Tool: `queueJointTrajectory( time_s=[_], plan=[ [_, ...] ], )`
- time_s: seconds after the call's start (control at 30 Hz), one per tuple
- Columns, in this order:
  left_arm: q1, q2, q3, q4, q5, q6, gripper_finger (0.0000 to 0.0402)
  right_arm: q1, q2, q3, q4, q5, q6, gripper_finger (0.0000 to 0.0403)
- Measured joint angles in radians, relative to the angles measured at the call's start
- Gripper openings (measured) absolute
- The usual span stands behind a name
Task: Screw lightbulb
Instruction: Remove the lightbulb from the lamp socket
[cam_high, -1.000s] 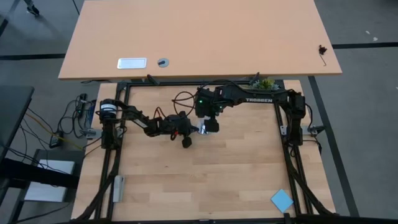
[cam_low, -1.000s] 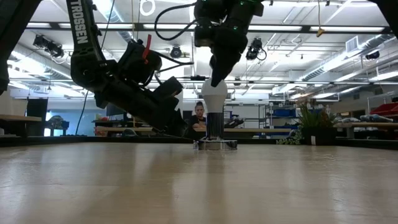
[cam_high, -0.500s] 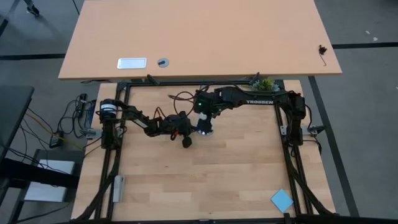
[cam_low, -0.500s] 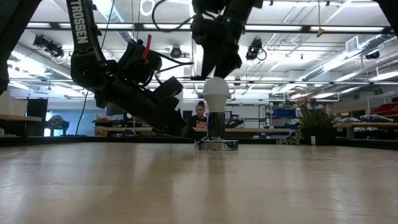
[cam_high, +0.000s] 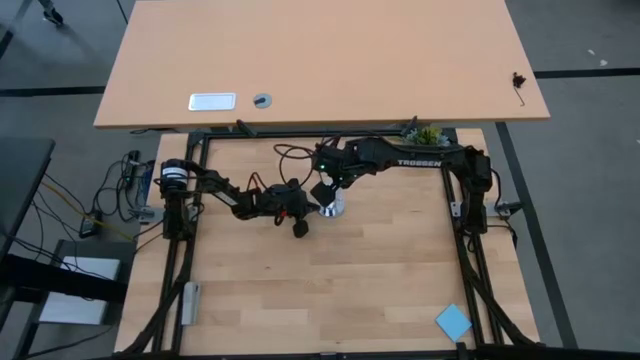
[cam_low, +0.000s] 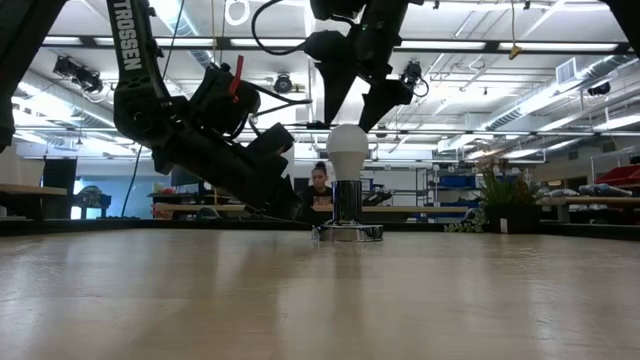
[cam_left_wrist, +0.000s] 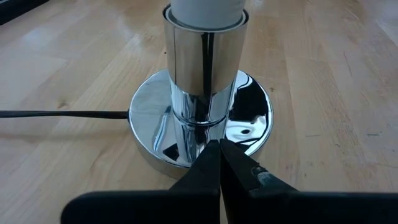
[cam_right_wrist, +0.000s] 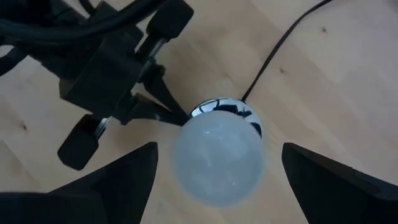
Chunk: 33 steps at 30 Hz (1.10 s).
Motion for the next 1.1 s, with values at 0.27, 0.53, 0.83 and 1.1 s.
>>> queueJointTrajectory(
  time_s=[0.27, 0.53, 0.83, 1.1],
  plan=[
    [0.0, 0.0, 0.0, 0.0, 0.0, 0.0, 0.0002, -0.001, 0.0, 0.0, 0.001, 0.002, -0.004, 0.0348],
    [0.0, 0.0, 0.0, 0.0, 0.0, 0.0, 0.0002, -0.001, 0.001, -0.049, 0.056, 0.0, -0.009, 0.0348],
    [0.0, 0.0, 0.0, 0.0, 0.0, 0.0, 0.0002, -0.003, 0.002, -0.066, 0.059, -0.004, -0.07, 0.0337],
    [0.0, 0.0, 0.0, 0.0, 0.0, 0.0, 0.0002, -0.008, 0.001, -0.064, 0.064, -0.023, -0.458, 0.0266]
  ],
)
